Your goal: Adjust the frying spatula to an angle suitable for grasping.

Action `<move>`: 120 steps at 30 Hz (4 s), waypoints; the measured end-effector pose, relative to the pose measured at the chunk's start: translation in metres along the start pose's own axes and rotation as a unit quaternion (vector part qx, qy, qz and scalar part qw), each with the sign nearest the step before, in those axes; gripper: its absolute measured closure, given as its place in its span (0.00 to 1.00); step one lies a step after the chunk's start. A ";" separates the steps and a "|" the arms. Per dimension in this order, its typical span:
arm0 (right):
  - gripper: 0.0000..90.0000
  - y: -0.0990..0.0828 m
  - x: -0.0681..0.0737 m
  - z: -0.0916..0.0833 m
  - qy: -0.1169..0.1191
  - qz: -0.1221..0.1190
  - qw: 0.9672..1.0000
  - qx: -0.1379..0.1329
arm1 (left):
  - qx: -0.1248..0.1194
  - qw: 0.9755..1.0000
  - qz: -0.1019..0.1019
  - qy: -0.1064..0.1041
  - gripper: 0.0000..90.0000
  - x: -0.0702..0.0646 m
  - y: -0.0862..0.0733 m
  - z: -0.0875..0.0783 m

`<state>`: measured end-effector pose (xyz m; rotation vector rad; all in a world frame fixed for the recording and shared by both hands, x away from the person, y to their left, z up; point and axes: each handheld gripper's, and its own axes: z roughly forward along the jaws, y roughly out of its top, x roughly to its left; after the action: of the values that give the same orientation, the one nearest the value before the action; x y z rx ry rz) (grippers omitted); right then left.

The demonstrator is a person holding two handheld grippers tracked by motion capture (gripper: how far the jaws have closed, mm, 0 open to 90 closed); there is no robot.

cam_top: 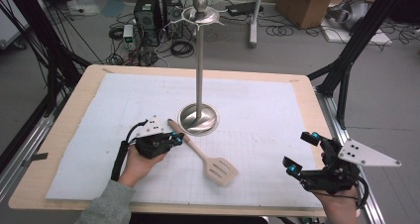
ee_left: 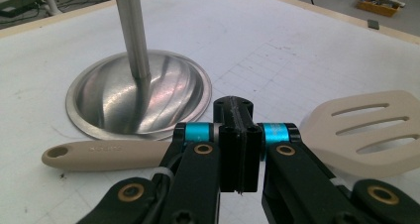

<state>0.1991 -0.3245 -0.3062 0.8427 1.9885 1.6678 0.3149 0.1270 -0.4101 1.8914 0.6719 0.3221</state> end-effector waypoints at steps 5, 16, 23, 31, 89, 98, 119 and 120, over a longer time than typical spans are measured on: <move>0.07 0.000 -0.001 -0.001 0.000 0.001 1.000 -0.002 | 0.009 1.000 -0.001 -0.001 0.99 -0.002 0.000 0.007; 0.07 0.000 -0.002 -0.005 0.000 0.003 1.000 -0.005 | 0.037 0.999 0.000 -0.009 1.00 -0.007 0.006 0.030; 0.07 -0.001 -0.003 -0.004 0.002 0.003 1.000 -0.005 | 0.045 0.999 -0.017 0.004 1.00 -0.003 0.002 0.043; 0.07 -0.001 -0.003 -0.005 0.004 0.005 1.000 -0.002 | 0.053 0.998 -0.023 0.004 1.00 -0.001 -0.003 0.051; 0.07 -0.003 -0.002 -0.003 0.016 0.001 1.000 0.014 | 0.116 0.993 -0.036 -0.003 1.00 -0.016 -0.011 0.073; 0.07 -0.005 -0.004 -0.001 0.018 0.002 1.000 0.024 | 0.131 0.991 -0.015 0.000 1.00 -0.018 -0.011 0.068; 0.07 -0.005 -0.003 0.003 0.023 0.003 0.999 0.029 | 0.128 0.991 -0.030 -0.014 1.00 -0.016 -0.025 0.038; 0.07 -0.005 -0.003 0.003 0.023 0.005 0.999 0.028 | 0.129 0.991 -0.027 -0.012 1.00 -0.017 -0.026 0.036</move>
<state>0.2022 -0.3253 -0.3121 0.8420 2.0743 1.6569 0.3121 0.0974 -0.4468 2.1129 0.7782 0.1842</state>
